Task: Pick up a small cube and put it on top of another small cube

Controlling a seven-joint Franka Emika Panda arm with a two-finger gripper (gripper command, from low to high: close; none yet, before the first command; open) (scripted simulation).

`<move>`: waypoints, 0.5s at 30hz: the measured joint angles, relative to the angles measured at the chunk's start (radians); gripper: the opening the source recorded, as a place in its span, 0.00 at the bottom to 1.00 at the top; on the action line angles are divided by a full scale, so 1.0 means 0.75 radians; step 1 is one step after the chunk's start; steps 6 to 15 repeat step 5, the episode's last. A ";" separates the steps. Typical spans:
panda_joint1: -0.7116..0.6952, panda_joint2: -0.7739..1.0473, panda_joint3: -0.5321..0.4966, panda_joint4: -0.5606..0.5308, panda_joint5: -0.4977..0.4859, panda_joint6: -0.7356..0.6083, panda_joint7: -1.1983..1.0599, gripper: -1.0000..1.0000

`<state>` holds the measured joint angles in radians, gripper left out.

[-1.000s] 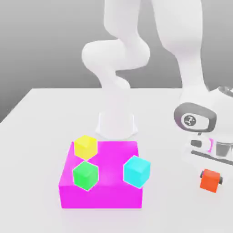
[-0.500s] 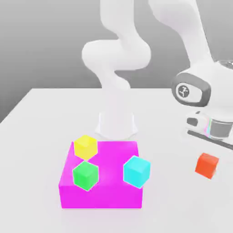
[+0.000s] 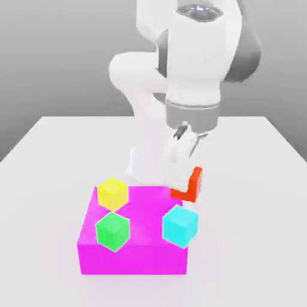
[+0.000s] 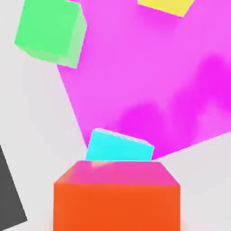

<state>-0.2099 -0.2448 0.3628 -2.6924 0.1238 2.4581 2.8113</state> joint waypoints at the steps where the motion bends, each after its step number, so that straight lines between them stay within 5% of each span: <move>1: -0.005 0.039 0.005 -0.013 -0.010 0.051 0.012 0.00; 2: -0.008 0.079 0.010 -0.026 -0.019 0.104 0.021 0.00; 3: -0.010 0.103 0.013 -0.033 -0.024 0.135 0.027 1.00; 15: -0.010 0.103 0.013 -0.033 -0.024 0.135 0.027 1.00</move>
